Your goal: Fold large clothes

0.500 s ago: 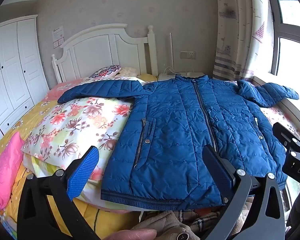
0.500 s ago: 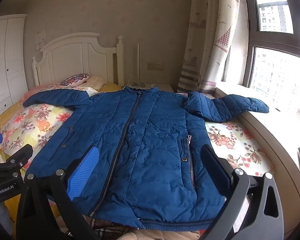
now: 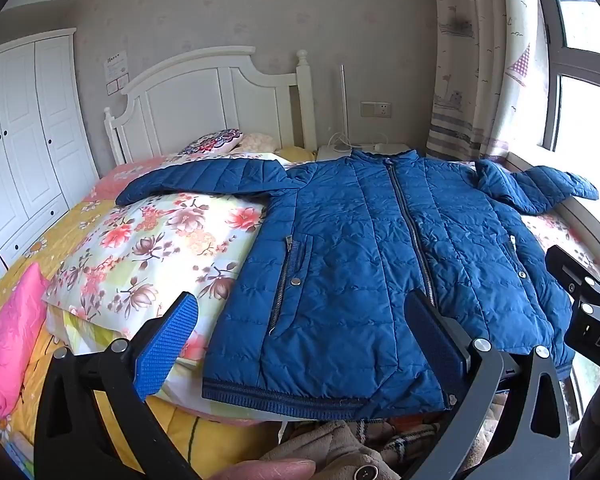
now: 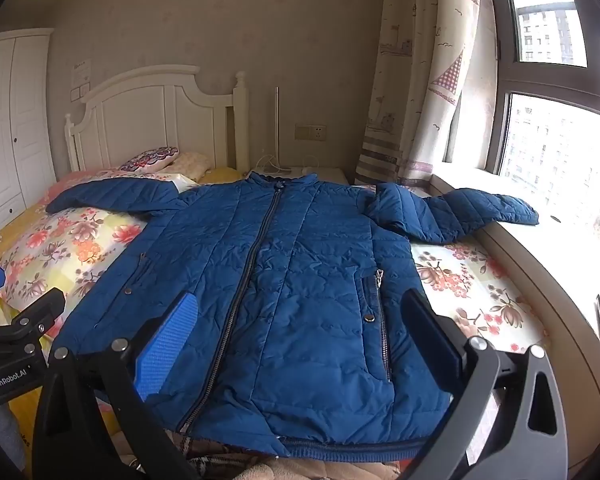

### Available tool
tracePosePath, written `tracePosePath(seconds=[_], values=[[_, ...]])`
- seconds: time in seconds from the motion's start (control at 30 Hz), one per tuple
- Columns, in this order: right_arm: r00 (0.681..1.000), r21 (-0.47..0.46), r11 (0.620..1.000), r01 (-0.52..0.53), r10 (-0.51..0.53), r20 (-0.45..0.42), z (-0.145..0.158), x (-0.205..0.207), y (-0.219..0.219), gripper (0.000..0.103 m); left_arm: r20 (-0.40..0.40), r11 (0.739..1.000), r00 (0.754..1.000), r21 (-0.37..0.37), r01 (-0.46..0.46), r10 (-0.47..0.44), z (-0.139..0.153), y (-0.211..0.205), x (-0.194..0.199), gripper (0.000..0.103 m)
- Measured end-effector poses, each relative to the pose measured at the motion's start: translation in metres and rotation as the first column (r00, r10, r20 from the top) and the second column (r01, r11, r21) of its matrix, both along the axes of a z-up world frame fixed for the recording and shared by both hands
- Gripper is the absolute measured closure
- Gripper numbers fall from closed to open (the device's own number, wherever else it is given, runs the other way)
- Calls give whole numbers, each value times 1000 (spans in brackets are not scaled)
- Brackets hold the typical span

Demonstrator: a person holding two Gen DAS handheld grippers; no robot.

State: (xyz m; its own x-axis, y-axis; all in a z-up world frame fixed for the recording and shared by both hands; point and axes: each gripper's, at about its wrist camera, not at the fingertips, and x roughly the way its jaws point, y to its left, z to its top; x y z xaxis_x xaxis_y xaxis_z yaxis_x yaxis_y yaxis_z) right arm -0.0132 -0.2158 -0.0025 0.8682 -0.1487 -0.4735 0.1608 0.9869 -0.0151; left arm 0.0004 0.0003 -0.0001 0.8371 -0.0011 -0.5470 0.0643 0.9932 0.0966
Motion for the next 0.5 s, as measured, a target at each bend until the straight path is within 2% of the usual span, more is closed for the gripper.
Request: tracePosePath(seconds=[0.5], values=[[1000,-2,1000,-4,4,-9,-3,1,3,2,-10,1000,1000,-5,-4,4,-5,4,2,4]])
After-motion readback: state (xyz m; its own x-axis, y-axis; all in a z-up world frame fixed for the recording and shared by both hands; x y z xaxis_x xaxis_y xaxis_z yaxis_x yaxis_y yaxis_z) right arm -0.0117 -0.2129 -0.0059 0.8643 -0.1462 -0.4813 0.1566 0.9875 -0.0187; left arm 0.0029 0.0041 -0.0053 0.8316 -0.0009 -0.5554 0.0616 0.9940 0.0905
